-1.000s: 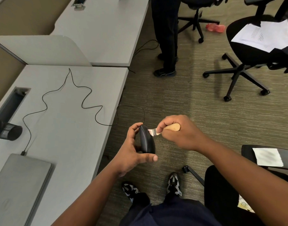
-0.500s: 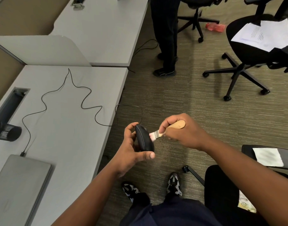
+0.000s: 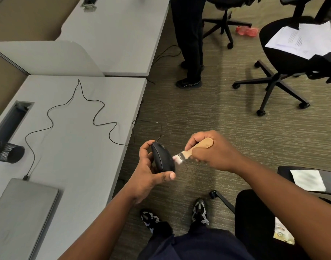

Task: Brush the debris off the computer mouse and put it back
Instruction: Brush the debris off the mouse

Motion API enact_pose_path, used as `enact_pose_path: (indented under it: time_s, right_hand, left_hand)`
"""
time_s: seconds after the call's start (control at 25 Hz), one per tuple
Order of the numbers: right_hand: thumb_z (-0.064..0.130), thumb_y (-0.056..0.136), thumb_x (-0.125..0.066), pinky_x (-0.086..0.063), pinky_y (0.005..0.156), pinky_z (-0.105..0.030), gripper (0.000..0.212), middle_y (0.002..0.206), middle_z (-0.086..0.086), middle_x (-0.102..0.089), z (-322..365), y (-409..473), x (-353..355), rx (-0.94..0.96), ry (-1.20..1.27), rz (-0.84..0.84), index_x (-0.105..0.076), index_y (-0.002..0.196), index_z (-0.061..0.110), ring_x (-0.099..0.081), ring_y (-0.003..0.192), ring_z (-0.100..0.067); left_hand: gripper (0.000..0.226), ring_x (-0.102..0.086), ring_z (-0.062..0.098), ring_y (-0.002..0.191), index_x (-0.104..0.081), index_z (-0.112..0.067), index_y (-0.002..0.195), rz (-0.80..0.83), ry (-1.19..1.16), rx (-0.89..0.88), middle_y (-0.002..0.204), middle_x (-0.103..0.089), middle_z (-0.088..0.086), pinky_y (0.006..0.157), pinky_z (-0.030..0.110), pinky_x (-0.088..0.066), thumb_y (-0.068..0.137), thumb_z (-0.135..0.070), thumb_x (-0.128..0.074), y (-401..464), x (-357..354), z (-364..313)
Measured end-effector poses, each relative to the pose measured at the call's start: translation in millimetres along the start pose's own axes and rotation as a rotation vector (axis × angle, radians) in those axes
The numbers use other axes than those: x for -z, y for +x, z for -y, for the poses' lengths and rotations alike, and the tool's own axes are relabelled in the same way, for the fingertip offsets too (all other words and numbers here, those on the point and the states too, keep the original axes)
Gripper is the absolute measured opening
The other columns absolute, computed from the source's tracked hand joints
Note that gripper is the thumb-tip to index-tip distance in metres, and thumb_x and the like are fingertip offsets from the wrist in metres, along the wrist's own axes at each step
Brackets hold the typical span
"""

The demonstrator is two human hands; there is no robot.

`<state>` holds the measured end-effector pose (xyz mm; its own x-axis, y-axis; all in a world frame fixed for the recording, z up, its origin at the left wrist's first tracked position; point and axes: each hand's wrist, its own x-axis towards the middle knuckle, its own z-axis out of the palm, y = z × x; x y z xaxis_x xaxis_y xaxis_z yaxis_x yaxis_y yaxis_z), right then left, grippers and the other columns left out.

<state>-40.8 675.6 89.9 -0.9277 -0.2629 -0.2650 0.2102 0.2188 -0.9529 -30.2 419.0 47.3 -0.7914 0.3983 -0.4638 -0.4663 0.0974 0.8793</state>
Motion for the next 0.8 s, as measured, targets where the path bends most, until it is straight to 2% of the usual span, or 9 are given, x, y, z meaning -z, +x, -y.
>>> enact_pose_path:
  time_s: [0.12,0.2,0.28,0.44,0.52,0.6,0.68,0.8]
  right_hand:
    - [0.014,0.093,-0.072,-0.052,0.056,-0.022,0.019,0.088,-0.005,-0.078,0.6,-0.9,-4.5,0.029,0.095,-0.056,-0.078,0.099,0.031,-0.070,0.070,-0.014]
    - [0.019,0.096,-0.072,-0.055,0.060,-0.022,0.017,0.096,-0.003,-0.079,1.1,-3.1,-8.8,0.033,0.122,-0.005,-0.077,0.106,0.031,-0.075,0.079,-0.015]
    - [0.020,0.091,-0.071,-0.055,0.061,-0.022,0.017,0.092,-0.004,-0.080,1.1,-3.7,-9.0,0.008,0.121,0.048,-0.078,0.105,0.026,-0.075,0.078,-0.016]
    - [0.016,0.085,-0.062,-0.055,0.058,-0.028,0.018,0.075,-0.007,-0.078,-0.8,-2.0,-2.5,-0.035,0.007,0.038,-0.078,0.088,0.020,-0.070,0.064,-0.013]
    - [0.014,0.087,-0.064,-0.056,0.060,-0.032,0.017,0.078,-0.008,-0.077,-2.4,-1.3,-3.5,0.012,0.017,-0.039,-0.079,0.089,0.023,-0.071,0.067,-0.016]
    - [0.012,0.093,-0.070,-0.058,0.064,-0.030,0.016,0.085,-0.010,-0.077,-3.2,-1.4,-5.8,0.083,0.129,-0.058,-0.080,0.098,0.024,-0.072,0.076,-0.019]
    - [0.015,0.095,-0.073,-0.059,0.069,-0.027,0.013,0.090,-0.012,-0.075,-3.5,-3.0,-8.1,0.109,0.193,0.015,-0.080,0.103,0.023,-0.069,0.080,-0.020]
    - [0.019,0.094,-0.073,-0.056,0.068,-0.029,0.008,0.087,-0.015,-0.073,-4.5,-4.8,-6.6,0.085,0.156,0.081,-0.080,0.097,0.021,-0.065,0.075,-0.020]
  left_hand:
    - [0.123,-0.066,0.024,0.126,-0.026,-0.066,0.146,0.009,-0.011,0.011,0.148,-0.050,0.002,0.089,0.042,-0.062,0.061,-0.018,-0.100,0.2,0.6,-0.7]
    - [0.123,-0.062,0.029,0.131,-0.027,-0.068,0.146,0.004,-0.018,0.003,0.147,-0.051,0.001,0.091,0.046,-0.062,0.061,-0.018,-0.100,1.1,-0.4,-1.7]
    - [0.121,-0.061,0.031,0.131,-0.029,-0.067,0.146,-0.017,-0.029,-0.004,0.146,-0.053,0.002,0.092,0.048,-0.062,0.060,-0.017,-0.100,1.3,-0.5,-2.5]
    - [0.121,-0.059,0.034,0.133,-0.031,-0.067,0.144,-0.051,-0.055,0.000,0.149,-0.051,0.006,0.096,0.052,-0.061,0.058,-0.017,-0.100,-0.1,2.0,-4.3]
    - [0.119,-0.058,0.034,0.135,-0.033,-0.068,0.142,-0.046,-0.066,-0.002,0.150,-0.049,0.006,0.099,0.054,-0.060,0.058,-0.017,-0.101,-0.1,2.5,-5.6]
    - [0.118,-0.058,0.034,0.135,-0.034,-0.068,0.141,-0.042,-0.073,0.004,0.149,-0.051,0.006,0.099,0.054,-0.059,0.059,-0.018,-0.101,0.2,2.0,-6.6]
    - [0.116,-0.060,0.037,0.133,-0.035,-0.068,0.141,-0.036,-0.092,0.007,0.148,-0.052,0.008,0.096,0.054,-0.060,0.060,-0.016,-0.100,0.6,1.0,-7.1]
    - [0.111,-0.066,0.035,0.125,-0.037,-0.065,0.142,-0.028,-0.169,-0.001,0.149,-0.052,0.012,0.094,0.054,-0.061,0.066,-0.011,-0.096,0.6,0.1,-7.1]
